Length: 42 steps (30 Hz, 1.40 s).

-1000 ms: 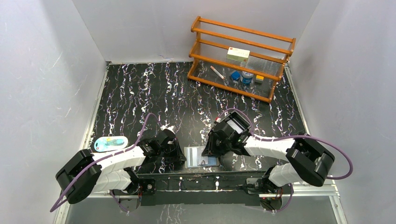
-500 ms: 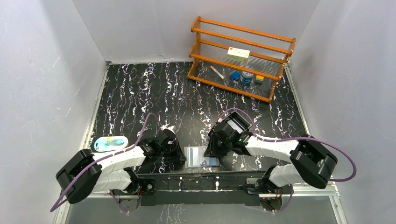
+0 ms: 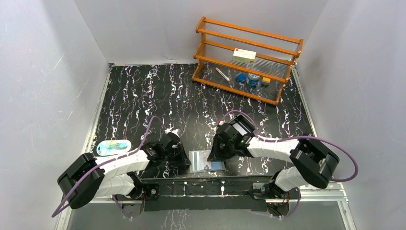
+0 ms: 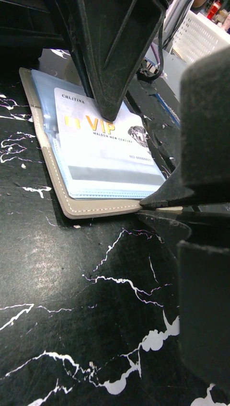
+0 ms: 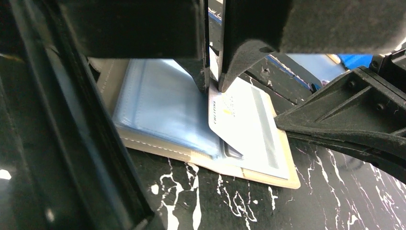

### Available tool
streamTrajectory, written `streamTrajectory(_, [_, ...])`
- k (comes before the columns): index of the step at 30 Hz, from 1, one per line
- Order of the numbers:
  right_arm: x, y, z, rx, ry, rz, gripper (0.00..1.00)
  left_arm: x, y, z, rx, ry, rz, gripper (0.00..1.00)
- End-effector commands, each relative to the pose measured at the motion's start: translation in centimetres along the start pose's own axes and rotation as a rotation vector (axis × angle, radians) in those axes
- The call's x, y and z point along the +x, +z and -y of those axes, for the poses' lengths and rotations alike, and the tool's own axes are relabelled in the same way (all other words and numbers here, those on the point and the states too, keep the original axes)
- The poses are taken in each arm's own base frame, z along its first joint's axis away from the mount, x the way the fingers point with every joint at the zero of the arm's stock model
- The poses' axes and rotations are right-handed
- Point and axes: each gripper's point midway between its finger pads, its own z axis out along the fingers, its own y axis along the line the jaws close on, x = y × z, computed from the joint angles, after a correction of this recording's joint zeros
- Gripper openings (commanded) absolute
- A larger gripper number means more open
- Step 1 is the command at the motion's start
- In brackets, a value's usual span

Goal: Put the credit cards into the card holder
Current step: Insert the credit card into the card holder.

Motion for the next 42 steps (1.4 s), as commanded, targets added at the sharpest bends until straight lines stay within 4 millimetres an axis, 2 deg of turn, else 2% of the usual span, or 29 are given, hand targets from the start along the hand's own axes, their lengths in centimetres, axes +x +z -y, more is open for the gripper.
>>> streamTrajectory(1, [-0.4,0.6,-1.3,-0.014,-0.047,-0.010,0.15,1.1,0.3,-2.3,-0.083,0.001,-0.036,0.00])
streamTrajectory(4, [-0.4,1.1,-1.8,-0.007,-0.057,-0.020,0.18,1.1,0.3,-2.2,-0.081,0.003,-0.036,0.00])
streamTrajectory(6, [-0.4,1.3,-1.9,0.020,-0.065,-0.028,0.24,1.1,0.3,-2.3,-0.084,0.006,-0.034,0.00])
streamTrajectory(11, [-1.4,-0.2,-1.0,0.115,-0.082,0.017,0.37,1.1,0.4,-2.4,-0.095,0.006,-0.040,0.00])
streamTrajectory(15, [-1.8,-1.3,-1.0,0.126,-0.092,0.044,0.41,1.2,0.4,-2.5,-0.099,0.004,-0.043,0.00])
streamTrajectory(20, [-1.6,-1.0,-1.5,0.106,-0.099,0.032,0.46,1.1,0.4,-2.5,-0.098,0.002,-0.040,0.00])
streamTrajectory(29, [-1.1,0.5,-2.9,0.055,-0.113,0.009,0.42,1.1,0.3,-2.4,-0.096,-0.001,-0.038,0.00])
streamTrajectory(39, [-0.4,2.0,-6.5,-0.032,-0.152,-0.026,0.37,0.7,0.0,-2.3,-0.106,0.003,-0.019,0.00])
streamTrajectory(42, [-0.3,2.5,-6.6,-0.032,-0.157,-0.037,0.36,0.3,-0.4,-2.4,-0.118,0.005,-0.004,0.00])
